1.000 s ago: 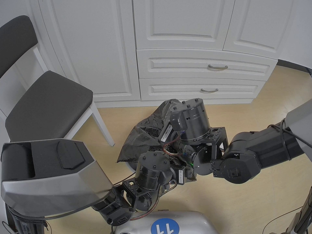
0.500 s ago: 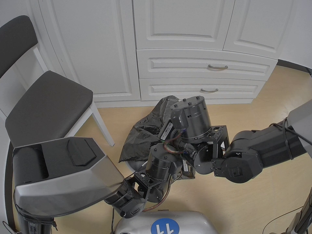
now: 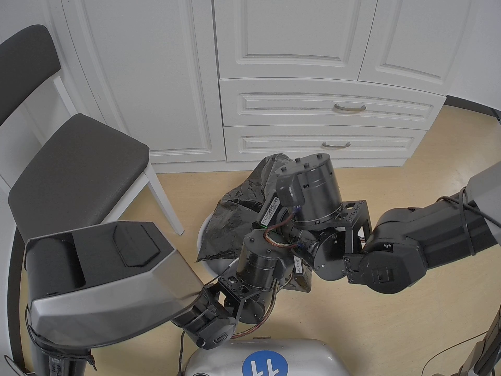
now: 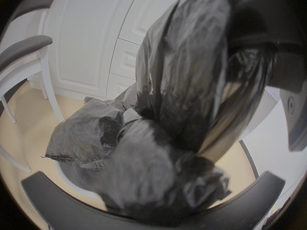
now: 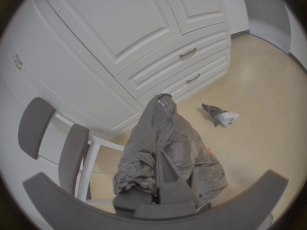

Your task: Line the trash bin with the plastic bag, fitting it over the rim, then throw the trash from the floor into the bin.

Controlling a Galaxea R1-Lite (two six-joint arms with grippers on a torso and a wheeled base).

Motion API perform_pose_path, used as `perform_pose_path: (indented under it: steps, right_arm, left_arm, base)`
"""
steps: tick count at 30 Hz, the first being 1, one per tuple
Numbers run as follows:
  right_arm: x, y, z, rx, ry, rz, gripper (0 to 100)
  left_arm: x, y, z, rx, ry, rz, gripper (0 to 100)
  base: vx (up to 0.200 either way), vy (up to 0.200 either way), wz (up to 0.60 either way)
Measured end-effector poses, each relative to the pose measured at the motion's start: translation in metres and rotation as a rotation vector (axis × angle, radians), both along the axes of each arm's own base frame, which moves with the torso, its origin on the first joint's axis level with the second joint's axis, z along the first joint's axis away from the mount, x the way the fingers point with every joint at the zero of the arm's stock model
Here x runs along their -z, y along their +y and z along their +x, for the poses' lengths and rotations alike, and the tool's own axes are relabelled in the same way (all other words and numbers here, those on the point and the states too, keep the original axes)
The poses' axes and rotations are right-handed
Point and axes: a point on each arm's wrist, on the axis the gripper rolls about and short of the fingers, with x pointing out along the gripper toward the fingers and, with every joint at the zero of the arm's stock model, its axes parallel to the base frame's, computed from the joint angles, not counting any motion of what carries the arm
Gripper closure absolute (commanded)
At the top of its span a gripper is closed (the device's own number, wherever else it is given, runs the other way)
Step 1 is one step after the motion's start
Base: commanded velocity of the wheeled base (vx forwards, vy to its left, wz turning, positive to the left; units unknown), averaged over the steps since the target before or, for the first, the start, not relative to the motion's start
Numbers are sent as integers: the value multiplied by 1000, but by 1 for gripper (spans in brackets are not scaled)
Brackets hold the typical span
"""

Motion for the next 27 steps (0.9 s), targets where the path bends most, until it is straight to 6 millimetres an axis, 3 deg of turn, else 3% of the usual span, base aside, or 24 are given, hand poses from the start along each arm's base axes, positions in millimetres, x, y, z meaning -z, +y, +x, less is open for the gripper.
perform_pose_path:
  steps: [7, 13, 14, 27]
  right_arm:
    - [-7, -8, -2, 7, 7, -30, 100]
    - [-13, -25, -15, -12, 60, -165, 100]
    - [-15, -28, -17, -17, 57, -176, 0]
    - [-46, -72, -58, -97, -23, -319, 0]
  left_arm:
    - [-1, 1, -1, 0, -2, 1, 100]
    - [-10, 9, -10, 25, -11, -8, 100]
    - [-12, 10, -11, 37, -11, -12, 100]
    - [-33, 27, -33, 182, -33, -83, 100]
  base:
    - [0, 0, 0]
    - [0, 0, 0]
    - [0, 0, 0]
    - [0, 0, 0]
